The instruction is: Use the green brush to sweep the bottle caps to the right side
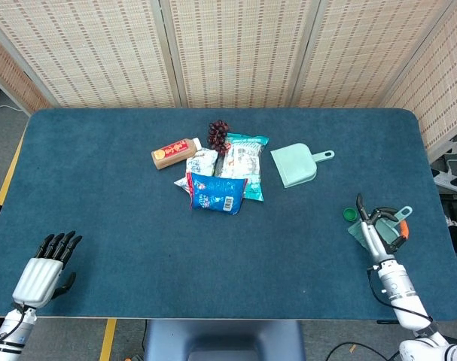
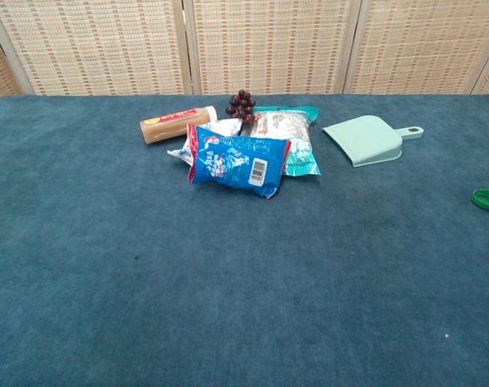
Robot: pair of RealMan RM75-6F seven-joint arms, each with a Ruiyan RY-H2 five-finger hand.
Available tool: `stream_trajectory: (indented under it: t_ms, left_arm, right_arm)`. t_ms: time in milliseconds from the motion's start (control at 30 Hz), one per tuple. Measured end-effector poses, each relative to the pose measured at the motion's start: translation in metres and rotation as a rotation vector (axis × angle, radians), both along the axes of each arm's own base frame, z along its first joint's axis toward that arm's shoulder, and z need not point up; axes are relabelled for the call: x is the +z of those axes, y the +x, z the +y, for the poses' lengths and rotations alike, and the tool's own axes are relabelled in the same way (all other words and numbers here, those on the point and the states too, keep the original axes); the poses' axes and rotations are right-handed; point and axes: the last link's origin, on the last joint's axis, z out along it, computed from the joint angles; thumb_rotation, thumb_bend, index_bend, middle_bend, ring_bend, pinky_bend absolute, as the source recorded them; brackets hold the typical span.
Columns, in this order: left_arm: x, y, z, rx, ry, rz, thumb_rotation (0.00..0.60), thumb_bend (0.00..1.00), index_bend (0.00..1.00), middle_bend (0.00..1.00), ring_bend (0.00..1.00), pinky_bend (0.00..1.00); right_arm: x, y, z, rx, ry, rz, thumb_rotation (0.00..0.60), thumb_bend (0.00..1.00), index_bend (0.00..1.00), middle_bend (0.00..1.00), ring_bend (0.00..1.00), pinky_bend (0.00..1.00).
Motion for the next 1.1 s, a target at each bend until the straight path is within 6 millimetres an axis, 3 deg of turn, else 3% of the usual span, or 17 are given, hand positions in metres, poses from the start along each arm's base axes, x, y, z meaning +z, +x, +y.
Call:
stream_trajectory:
  t_ms: [233, 433, 600, 733, 800, 900, 967, 1067, 1100]
  left_arm:
    - [0.001, 0.0, 0.0, -0.002, 0.002, -0.003, 0.6, 0.43, 0.0, 0.0, 0.0, 0.07]
    - [0.0, 0.002, -0.001, -0.008, -0.003, -0.006, 0.6, 0.43, 0.0, 0.0, 0.0, 0.07]
    - [0.001, 0.003, -0.001, -0.011, -0.003, -0.01, 0.6, 0.43, 0.0, 0.0, 0.0, 0.07]
    - [0.004, 0.002, -0.002, -0.007, 0.003, -0.015, 0.6, 0.43, 0.0, 0.0, 0.0, 0.07]
    - [0.005, 0.001, -0.001, -0.003, 0.005, -0.018, 0.6, 0.43, 0.0, 0.0, 0.0, 0.07]
    - [0.006, 0.0, -0.001, 0.0, 0.004, -0.02, 0.6, 0.43, 0.0, 0.0, 0.0, 0.07]
    - [0.006, 0.0, -0.001, 0.0, 0.002, -0.02, 0.6, 0.43, 0.0, 0.0, 0.0, 0.07]
    - [0.005, -0.001, -0.001, 0.001, 0.0, -0.02, 0.6, 0.43, 0.0, 0.0, 0.0, 0.07]
    - [0.005, -0.001, 0.0, 0.002, -0.001, -0.02, 0.6, 0.43, 0.0, 0.0, 0.0, 0.07]
  right_arm:
    - [0.008, 0.002, -0.005, -0.031, -0.021, -0.158, 0.6, 0.55, 0.97, 0.9, 0.64, 0.0]
    - [0.007, 0.025, -0.001, -0.099, -0.008, -0.533, 0.6, 0.55, 0.97, 0.9, 0.64, 0.0]
    - [-0.015, 0.055, 0.008, -0.177, 0.045, -0.875, 0.6, 0.55, 0.97, 0.9, 0.64, 0.0]
    - [-0.042, 0.071, 0.017, -0.186, 0.083, -1.0, 0.6, 0.55, 0.93, 0.9, 0.64, 0.0]
    - [-0.055, 0.075, 0.021, -0.182, 0.095, -1.038, 0.6, 0.55, 0.85, 0.88, 0.61, 0.0]
    - [-0.072, 0.075, 0.027, -0.187, 0.094, -1.062, 0.6, 0.46, 0.6, 0.72, 0.53, 0.0]
    - [-0.075, 0.071, 0.029, -0.2, 0.081, -1.038, 0.6, 0.41, 0.35, 0.53, 0.45, 0.0]
    - [-0.075, 0.064, 0.031, -0.229, 0.057, -0.999, 0.6, 0.37, 0.16, 0.36, 0.35, 0.0]
    - [-0.075, 0.062, 0.032, -0.239, 0.05, -0.991, 0.6, 0.33, 0.06, 0.21, 0.25, 0.0]
